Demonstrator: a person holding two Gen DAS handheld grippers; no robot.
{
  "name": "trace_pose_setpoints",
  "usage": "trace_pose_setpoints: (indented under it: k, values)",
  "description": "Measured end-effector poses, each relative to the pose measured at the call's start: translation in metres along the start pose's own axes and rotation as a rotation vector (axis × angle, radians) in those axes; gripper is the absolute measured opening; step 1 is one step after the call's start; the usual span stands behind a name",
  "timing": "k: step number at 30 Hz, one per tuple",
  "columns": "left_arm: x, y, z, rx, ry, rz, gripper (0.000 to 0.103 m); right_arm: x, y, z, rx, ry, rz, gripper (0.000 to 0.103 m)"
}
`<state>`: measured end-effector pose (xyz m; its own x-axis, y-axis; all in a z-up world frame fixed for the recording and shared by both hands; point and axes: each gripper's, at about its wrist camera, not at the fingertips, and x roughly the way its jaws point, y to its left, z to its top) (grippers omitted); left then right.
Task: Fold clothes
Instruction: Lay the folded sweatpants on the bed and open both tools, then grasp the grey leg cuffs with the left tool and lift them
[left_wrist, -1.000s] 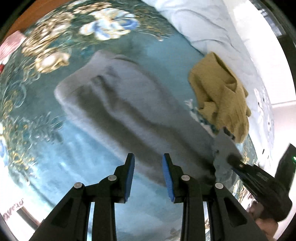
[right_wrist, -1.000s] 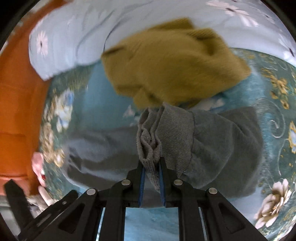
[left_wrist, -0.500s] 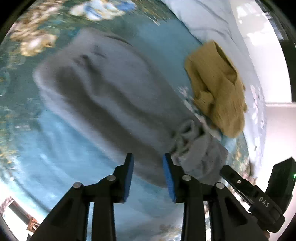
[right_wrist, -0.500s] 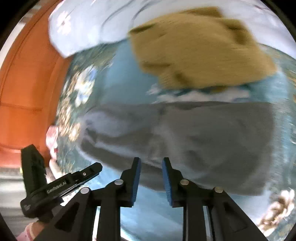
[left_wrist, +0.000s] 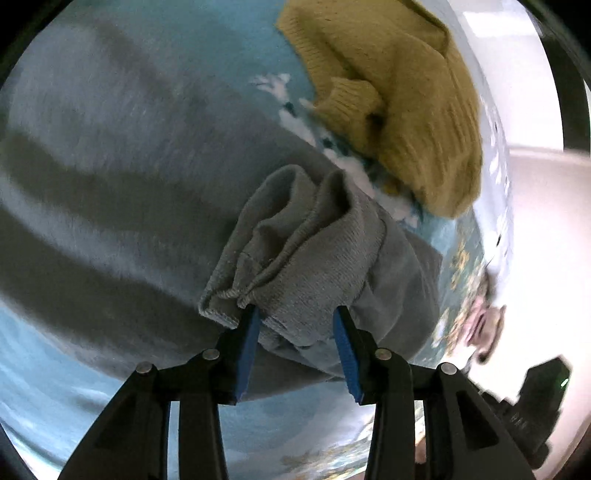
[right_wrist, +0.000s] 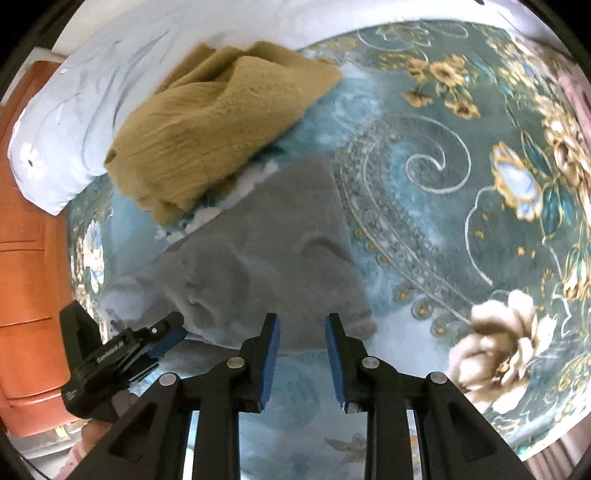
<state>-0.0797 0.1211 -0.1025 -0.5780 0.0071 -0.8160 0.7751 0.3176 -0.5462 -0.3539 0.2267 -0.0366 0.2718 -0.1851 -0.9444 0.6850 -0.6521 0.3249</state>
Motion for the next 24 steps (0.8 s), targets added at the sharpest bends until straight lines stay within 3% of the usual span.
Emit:
trace_pose_setpoints:
  k: [5,10,15,16,19,24]
  values:
    - [0.003,0.014,-0.001,-0.077,0.002,0.0,0.042,0.004,-0.001,0.002,-0.006,0.008,0.015,0.028]
    - [0.004,0.02,-0.002,-0.13,-0.019,-0.05,0.042,0.006,0.001,0.006,-0.008,0.008,0.02,0.028]
    - [0.003,0.012,0.0,-0.127,-0.035,-0.055,0.041,0.006,-0.002,0.005,0.001,0.011,0.018,0.028]
    - [0.002,0.01,-0.001,-0.111,-0.038,-0.045,0.04,0.006,-0.003,0.005,0.005,0.011,0.016,0.028]
    - [-0.002,0.007,-0.005,-0.074,-0.042,0.005,0.014,0.007,-0.006,0.005,0.018,0.015,0.014,0.028]
    - [-0.019,-0.009,-0.012,0.005,-0.096,0.01,0.008,0.01,-0.007,0.004,0.03,0.022,0.017,0.028]
